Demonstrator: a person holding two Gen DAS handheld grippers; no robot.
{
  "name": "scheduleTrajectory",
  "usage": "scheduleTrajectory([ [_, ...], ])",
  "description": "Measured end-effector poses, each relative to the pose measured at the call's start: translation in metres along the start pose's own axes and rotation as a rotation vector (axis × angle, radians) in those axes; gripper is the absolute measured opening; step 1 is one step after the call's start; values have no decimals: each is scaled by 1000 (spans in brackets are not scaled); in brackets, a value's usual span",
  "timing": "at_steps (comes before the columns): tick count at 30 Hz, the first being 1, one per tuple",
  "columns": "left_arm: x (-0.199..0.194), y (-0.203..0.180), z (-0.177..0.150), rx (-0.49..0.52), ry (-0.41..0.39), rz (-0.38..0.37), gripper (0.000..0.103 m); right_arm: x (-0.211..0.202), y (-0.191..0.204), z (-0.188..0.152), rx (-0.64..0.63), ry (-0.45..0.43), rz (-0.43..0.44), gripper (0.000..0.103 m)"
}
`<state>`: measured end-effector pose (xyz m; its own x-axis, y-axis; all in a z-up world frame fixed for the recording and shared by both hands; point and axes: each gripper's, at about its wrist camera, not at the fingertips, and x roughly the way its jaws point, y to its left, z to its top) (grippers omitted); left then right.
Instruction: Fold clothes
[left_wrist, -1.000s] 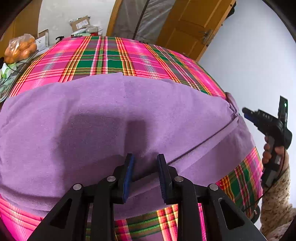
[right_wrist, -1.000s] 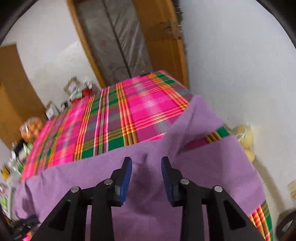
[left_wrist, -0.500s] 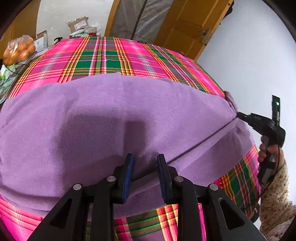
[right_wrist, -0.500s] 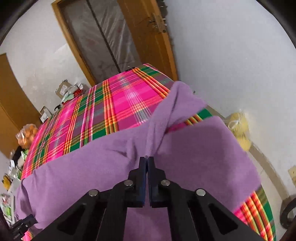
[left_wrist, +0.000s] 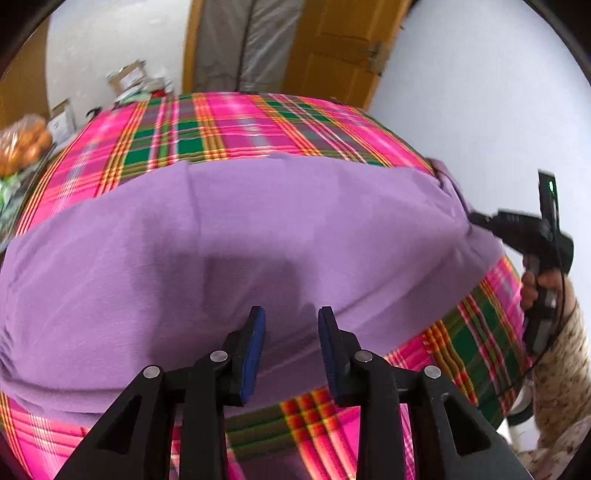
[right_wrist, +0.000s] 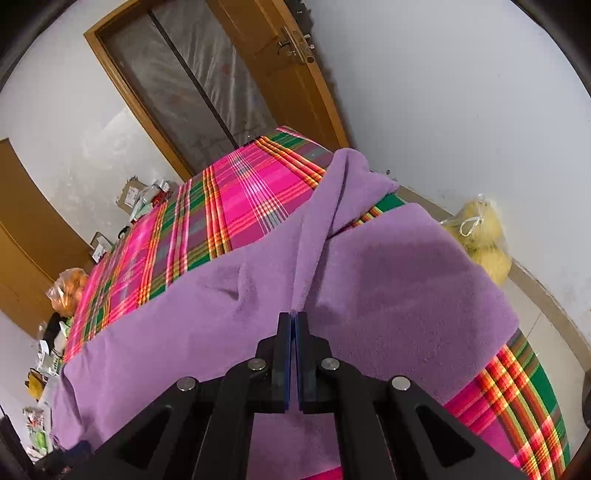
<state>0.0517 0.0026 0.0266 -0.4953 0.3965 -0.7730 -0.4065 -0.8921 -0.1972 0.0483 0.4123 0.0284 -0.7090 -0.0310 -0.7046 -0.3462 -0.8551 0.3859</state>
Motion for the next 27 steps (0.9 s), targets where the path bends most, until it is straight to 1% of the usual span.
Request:
scheduleTrajectory([
  [2,3,-11,-1,58,13,6,31,-2,2,3,-4,-9,9,2],
  [5,11,-27,-2,136,31,36,31,-5,7,7,-14,-27,28,2],
  [8,17,-37,-4,190,48,75,31,-8,11,12,-15,-41,47,2],
  [13,20,-46,-7,242,58,100,31,-17,13,16,-5,-64,83,2],
  [17,25,-46,-4,228,59,130,32,-24,11,13,6,-76,99,2],
  [19,26,-43,1,202,54,155,32,-24,4,10,26,-66,97,2],
  [21,25,-39,5,165,34,155,30,-19,-4,4,39,-44,85,2],
  [22,23,-36,6,141,24,140,21,-16,-7,1,42,-32,79,2],
  [24,19,-30,8,111,3,127,12,-9,-11,-3,44,-4,71,2],
  [26,16,-26,9,93,-18,111,11,-3,-13,-4,41,19,69,2],
  [27,14,-24,9,89,-31,101,10,-1,-13,-3,39,26,68,4],
])
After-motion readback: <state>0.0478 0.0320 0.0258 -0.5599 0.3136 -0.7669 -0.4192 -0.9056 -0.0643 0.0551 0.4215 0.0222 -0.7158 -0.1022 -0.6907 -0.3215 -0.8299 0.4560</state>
